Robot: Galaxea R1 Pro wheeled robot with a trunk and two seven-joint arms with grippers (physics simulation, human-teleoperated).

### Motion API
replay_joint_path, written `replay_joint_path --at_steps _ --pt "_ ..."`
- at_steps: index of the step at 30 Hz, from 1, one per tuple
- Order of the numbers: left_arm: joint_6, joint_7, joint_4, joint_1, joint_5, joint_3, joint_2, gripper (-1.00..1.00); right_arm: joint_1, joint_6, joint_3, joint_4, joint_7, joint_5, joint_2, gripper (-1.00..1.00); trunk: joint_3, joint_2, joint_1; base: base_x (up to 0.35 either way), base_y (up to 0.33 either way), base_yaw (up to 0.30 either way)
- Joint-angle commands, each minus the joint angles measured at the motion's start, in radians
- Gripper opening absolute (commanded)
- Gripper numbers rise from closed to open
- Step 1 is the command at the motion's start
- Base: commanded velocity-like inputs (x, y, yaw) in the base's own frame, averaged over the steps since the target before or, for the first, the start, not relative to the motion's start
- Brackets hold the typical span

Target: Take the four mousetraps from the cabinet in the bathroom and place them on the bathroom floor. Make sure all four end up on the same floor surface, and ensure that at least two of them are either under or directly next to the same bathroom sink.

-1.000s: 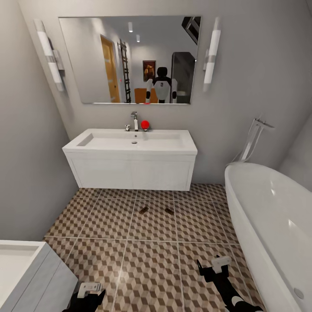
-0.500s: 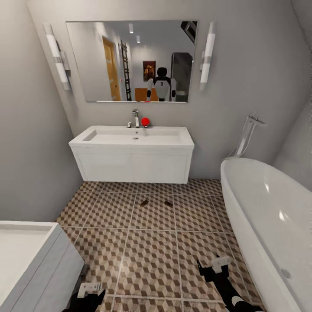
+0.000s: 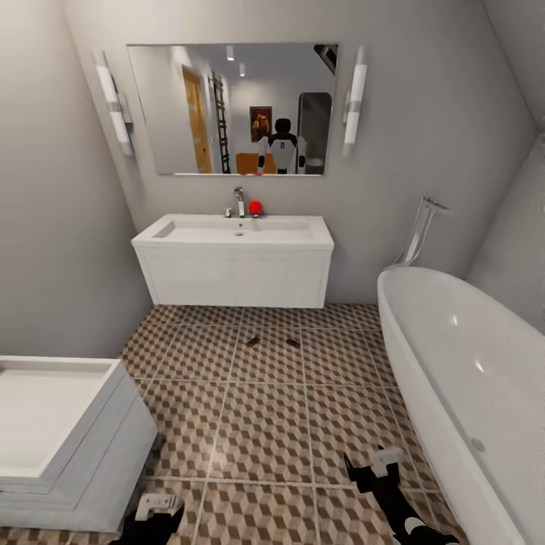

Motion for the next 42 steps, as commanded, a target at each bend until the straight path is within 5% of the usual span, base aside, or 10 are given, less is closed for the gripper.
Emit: replay_joint_path --at_steps 1,26,42 --pt "-0.006 -0.005 0.004 -0.002 0.004 0.001 0.0 1.0 -0.001 -0.003 -0.001 0.001 0.001 0.003 0.0 1.0 -0.001 -0.001 -0.001 -0.334 0.0 0.0" --pt "-0.006 -0.005 0.004 -0.002 0.004 0.001 0.0 1.0 -0.001 -0.003 -0.001 0.001 0.001 0.003 0.0 1.0 -0.001 -0.001 -0.001 -0.331 0.0 0.0" --pt "-0.006 -0.005 0.004 -0.001 0.004 0.001 0.0 1.0 -0.001 -0.003 -0.001 0.001 0.001 0.003 0.0 1.0 -0.001 -0.001 -0.001 -0.044 0.0 0.0"
